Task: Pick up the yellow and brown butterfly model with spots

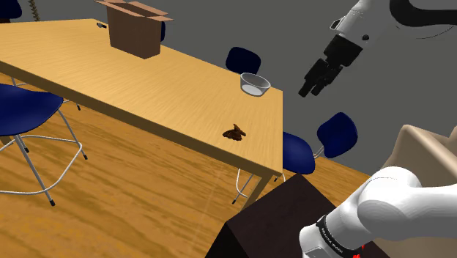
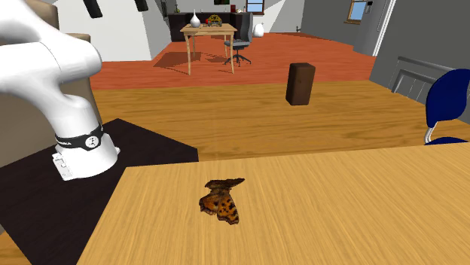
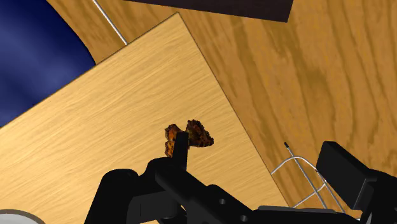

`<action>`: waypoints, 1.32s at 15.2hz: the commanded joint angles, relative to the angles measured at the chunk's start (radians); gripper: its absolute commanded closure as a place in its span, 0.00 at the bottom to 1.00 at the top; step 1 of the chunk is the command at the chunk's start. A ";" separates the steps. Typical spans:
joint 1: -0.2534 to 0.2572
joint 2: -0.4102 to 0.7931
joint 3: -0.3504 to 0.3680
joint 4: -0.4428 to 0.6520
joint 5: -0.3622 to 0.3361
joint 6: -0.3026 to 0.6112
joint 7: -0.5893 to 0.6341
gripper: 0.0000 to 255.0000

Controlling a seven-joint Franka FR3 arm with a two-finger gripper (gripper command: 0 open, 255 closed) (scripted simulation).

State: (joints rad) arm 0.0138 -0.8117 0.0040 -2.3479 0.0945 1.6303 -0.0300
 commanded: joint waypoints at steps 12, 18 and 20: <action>-0.038 0.252 0.136 -0.137 -0.039 0.367 0.161 0.00; -0.078 0.459 0.204 -0.138 -0.108 0.553 0.281 0.00; -0.095 0.536 0.224 -0.126 -0.145 0.608 0.330 0.00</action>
State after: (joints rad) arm -0.0729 -0.3186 0.2166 -2.4771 -0.0323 2.2036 0.2723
